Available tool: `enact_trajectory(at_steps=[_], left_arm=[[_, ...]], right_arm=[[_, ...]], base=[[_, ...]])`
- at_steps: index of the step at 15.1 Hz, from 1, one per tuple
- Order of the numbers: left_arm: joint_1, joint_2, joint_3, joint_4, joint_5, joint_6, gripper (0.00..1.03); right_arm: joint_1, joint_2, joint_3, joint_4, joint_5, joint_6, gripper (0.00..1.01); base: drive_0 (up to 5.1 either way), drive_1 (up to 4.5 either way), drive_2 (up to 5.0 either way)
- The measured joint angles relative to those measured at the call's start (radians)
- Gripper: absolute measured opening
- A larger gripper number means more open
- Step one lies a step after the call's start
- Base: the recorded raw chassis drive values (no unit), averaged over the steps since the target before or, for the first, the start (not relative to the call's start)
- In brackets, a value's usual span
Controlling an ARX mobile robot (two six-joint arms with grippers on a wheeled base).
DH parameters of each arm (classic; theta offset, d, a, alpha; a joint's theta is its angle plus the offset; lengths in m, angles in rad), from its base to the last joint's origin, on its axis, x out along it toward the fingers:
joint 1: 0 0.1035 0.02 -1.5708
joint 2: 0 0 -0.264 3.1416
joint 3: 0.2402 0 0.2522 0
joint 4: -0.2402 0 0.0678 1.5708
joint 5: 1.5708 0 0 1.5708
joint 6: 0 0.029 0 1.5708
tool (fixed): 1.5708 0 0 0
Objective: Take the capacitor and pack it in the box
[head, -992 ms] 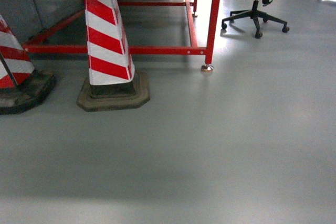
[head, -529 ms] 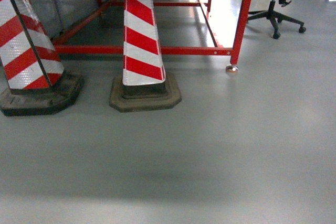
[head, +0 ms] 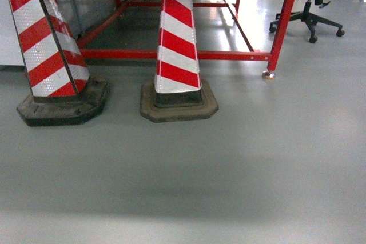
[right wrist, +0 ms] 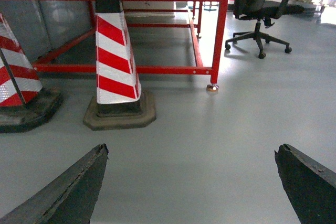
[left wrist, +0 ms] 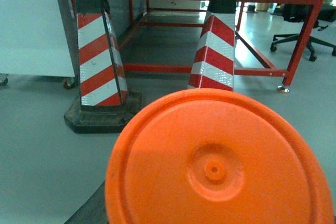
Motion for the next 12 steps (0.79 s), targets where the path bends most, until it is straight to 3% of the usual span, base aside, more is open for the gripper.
enact_trajectory(at_steps=[3,12], left_arm=[[0.0,0.0,0.0,-0.001,0.0,0.0,0.44],[0.0,0.0,0.0,0.002,0.004,0.0,0.44]], right_arm=[[0.0,0.0,0.0,0.0,0.0,0.0,0.98],[0.0,0.0,0.0,0.003,0.001,0.0,0.98]], base=[[0.0,0.0,0.0],[2.4,2.4,-4.9]])
